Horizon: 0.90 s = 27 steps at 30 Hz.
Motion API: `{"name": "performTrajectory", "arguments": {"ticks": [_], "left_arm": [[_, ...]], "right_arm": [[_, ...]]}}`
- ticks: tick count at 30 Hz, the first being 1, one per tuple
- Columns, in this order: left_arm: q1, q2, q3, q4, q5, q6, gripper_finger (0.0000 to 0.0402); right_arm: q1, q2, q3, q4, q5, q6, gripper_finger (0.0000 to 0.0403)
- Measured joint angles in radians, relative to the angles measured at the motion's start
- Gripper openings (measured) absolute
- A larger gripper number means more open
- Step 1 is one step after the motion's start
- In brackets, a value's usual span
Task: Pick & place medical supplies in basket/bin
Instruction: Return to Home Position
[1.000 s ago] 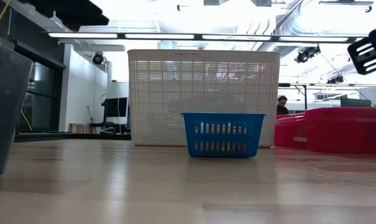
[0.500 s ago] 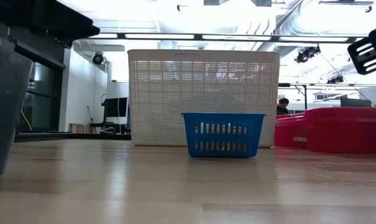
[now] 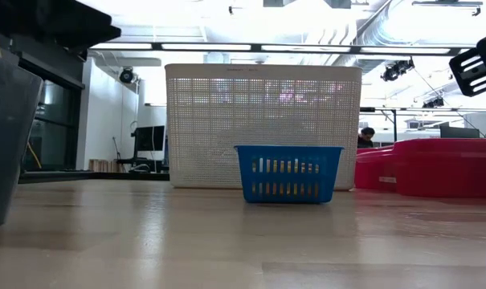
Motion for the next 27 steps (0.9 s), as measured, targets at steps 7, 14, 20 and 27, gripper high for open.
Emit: {"name": "performTrajectory", "arguments": {"ticks": [7,14,20,27], "left_arm": [[0.000,-0.083,-0.018,-0.002,0.000,0.005,0.0150],[0.000,-0.122,-0.018,-0.001,0.001,0.017,0.0150],[0.000,-0.152,-0.042,-0.001,0.000,0.010,0.0150],[0.000,-0.239,-0.110,0.021,-0.001,-0.010,0.0150]], "right_arm": [[0.000,0.000,0.000,0.000,0.000,0.000,0.0226],[0.000,0.000,0.000,0.000,0.000,0.000,0.0226],[0.000,0.000,0.000,0.000,0.000,0.000,0.0226],[0.000,0.000,0.000,0.000,0.000,0.000,0.0226]]}}
